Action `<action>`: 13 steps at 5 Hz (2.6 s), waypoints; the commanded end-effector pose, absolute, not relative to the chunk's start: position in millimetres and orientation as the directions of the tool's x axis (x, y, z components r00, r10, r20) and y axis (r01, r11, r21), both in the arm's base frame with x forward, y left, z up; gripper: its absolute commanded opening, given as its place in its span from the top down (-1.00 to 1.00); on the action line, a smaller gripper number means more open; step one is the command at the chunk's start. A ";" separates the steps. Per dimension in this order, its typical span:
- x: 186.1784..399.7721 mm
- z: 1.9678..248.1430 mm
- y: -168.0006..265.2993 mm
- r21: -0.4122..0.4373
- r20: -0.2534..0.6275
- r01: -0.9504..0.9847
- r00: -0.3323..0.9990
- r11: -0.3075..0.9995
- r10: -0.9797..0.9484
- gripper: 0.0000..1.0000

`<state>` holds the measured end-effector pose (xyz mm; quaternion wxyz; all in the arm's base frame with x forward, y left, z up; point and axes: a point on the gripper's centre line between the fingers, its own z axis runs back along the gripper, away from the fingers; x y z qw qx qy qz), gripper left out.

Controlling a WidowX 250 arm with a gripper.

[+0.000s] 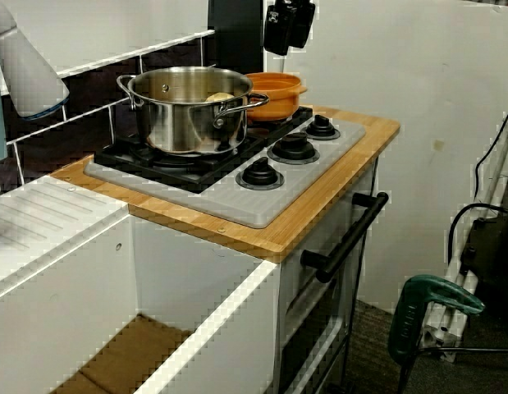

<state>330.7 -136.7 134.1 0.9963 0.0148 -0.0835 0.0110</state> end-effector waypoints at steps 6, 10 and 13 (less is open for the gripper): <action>350.9 129.6 -168.4 0.034 0.179 0.042 0.983 0.999 -0.047 -1.00; 350.9 129.6 -168.4 0.034 0.179 0.042 0.983 0.999 -0.047 -1.00; 336.3 132.9 -165.3 0.013 0.176 0.079 0.981 0.997 -0.080 -1.00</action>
